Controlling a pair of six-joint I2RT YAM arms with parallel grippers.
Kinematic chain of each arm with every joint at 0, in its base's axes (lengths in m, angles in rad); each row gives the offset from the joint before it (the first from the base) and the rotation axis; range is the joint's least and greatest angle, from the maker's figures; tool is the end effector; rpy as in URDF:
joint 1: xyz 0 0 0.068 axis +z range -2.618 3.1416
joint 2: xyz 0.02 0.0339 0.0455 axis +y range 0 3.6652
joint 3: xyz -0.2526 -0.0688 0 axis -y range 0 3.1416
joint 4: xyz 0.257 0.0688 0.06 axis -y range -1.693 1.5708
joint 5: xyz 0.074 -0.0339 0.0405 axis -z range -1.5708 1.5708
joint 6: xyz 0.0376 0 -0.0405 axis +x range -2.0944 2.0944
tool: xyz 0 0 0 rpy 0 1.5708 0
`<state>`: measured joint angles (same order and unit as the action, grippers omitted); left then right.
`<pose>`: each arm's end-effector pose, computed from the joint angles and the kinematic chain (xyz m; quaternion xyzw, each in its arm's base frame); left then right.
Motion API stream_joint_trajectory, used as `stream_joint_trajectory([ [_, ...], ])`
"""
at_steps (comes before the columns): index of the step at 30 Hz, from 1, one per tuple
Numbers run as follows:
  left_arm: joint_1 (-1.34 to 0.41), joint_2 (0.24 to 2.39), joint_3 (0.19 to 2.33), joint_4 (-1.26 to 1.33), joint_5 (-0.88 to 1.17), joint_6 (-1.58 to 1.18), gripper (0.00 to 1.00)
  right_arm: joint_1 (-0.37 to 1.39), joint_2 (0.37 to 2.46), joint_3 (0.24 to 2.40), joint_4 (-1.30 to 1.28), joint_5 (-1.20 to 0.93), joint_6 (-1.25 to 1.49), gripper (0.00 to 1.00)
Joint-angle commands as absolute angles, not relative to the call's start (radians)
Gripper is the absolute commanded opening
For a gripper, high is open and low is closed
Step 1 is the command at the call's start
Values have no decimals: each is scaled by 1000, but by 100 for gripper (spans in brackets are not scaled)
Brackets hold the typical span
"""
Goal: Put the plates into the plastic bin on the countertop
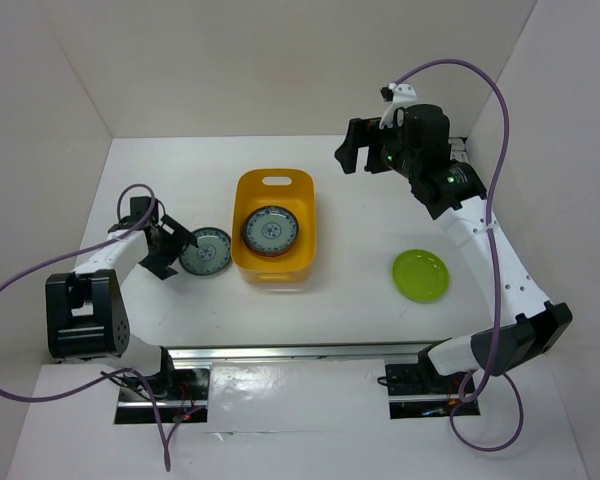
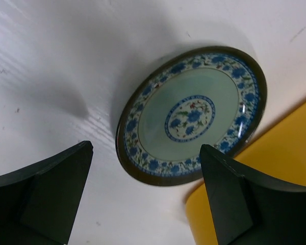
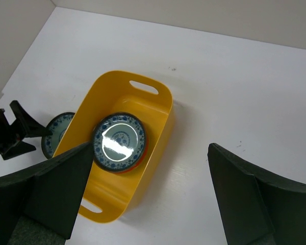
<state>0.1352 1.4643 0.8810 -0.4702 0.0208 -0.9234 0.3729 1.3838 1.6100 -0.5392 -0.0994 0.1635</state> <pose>0.2933 0.0391 0.1762 -0.4858 0.8357 -0.1075 0.2323 0.2930 0.1186 0.4435 -0.1135 0.8002 0.1944 0.5559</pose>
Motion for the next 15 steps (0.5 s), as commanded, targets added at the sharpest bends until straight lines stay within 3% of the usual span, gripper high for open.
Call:
stream_joint_trajectory([
  [1, 141, 1499, 844, -353, 26, -963, 98, 365, 1365, 1614, -508, -129, 166, 100],
  [4, 141, 1509, 818, -315, 17, -963, 97, 365, 1356, 1614, -508, -129, 166, 100],
  [7, 141, 1532, 792, -293, 8, -972, 88, 365, 1356, 1624, -517, -129, 166, 100],
  [9, 132, 1532, 782, -293, -6, -982, 75, 365, 1356, 1624, -517, -129, 166, 100],
  [11, 132, 1543, 782, -293, -15, -982, 75, 365, 1356, 1634, -517, -138, 166, 100],
  [14, 132, 1565, 782, -317, -52, -991, 61, 365, 1365, 1643, -517, -138, 166, 100],
  [15, 121, 1578, 793, -339, -75, -991, 61, 365, 1365, 1652, -517, -138, 166, 100],
])
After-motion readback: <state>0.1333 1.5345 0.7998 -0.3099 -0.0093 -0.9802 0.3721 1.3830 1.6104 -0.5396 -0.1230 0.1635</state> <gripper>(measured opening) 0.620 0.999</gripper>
